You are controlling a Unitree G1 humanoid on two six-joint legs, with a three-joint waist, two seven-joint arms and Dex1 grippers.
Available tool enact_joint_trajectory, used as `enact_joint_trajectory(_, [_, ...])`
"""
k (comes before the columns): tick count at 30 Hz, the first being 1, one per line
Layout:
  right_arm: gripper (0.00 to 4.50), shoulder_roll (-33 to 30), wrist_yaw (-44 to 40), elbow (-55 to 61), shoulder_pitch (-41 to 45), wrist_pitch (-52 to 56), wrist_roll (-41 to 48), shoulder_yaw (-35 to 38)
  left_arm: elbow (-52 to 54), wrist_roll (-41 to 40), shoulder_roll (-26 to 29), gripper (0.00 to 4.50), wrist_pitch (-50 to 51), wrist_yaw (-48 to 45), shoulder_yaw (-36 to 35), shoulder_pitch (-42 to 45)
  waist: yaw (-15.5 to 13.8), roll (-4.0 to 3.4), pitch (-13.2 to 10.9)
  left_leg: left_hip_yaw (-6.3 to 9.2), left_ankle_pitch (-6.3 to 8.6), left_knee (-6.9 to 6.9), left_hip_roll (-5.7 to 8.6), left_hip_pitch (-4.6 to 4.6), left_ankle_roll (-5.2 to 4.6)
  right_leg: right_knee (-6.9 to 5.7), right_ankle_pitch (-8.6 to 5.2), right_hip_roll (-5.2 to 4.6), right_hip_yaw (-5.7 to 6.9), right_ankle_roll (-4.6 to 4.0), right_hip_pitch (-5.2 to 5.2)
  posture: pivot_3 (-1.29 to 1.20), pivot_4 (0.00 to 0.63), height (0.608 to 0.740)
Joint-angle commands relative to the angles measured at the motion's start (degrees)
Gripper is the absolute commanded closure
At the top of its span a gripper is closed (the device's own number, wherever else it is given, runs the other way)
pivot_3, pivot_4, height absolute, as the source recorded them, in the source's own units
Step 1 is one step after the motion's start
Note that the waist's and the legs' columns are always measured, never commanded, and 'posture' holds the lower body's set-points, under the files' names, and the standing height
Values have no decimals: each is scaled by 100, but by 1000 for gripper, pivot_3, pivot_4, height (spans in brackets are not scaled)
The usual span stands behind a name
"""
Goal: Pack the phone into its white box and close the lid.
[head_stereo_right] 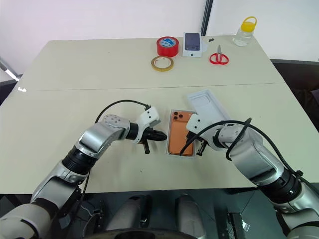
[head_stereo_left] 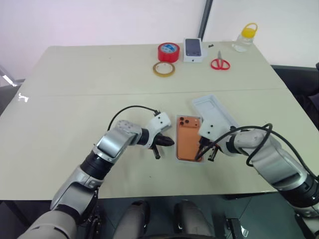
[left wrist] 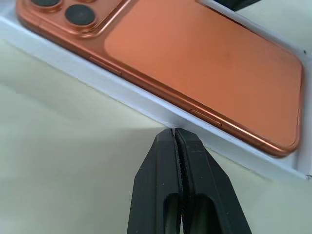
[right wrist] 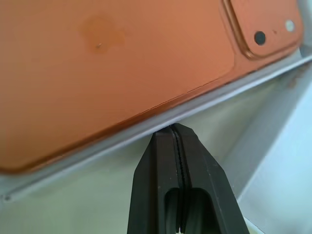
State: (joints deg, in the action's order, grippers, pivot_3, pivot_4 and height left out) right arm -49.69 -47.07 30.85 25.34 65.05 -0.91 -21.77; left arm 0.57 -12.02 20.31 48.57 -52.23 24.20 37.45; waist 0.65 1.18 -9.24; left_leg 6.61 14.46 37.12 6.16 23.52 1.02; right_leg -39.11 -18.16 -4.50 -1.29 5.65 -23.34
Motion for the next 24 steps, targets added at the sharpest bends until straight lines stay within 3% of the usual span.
enact_joint_trajectory(1, [4500,-128,-103,5,144,-279,185,315,429,-216,-35,4379,-28,-57,-127,-48,-3,0,0,0,0,0,0,0,0,0,0,0,0,0,0,0,150,740])
enact_joint_trajectory(16, [4500,-682,-364,-526,407,-632,438,888,392,-247,65,4379,-11,-19,-187,-108,6,0,0,-1,0,1,0,0,0,0,0,0,0,0,1,0,150,740])
enact_joint_trajectory(20, [3224,-463,-394,-701,653,15,893,1353,346,-276,310,4500,-276,-72,-373,-214,9,0,0,-1,0,0,-2,-1,0,-1,0,1,0,0,0,0,150,740])
enact_joint_trajectory(21, [2575,-283,-316,-806,778,368,1027,1507,330,-338,400,4500,-500,-136,-544,-282,13,0,0,-1,0,0,-2,-1,0,-1,0,1,0,0,1,0,150,740])
enact_joint_trajectory(23, [1689,-11,-165,-1062,973,910,1205,1664,284,-475,506,4500,-954,-261,-888,-394,24,-1,0,-3,0,1,-4,-2,0,-2,1,2,-3,-1,0,0,150,740])
enact_joint_trajectory(24, [1689,101,-93,-1183,1027,1090,1266,1706,301,-560,538,4500,-1125,-322,-1042,-436,6,-1,0,-2,-1,0,-4,-2,1,-3,1,2,-1,-1,0,0,150,740])
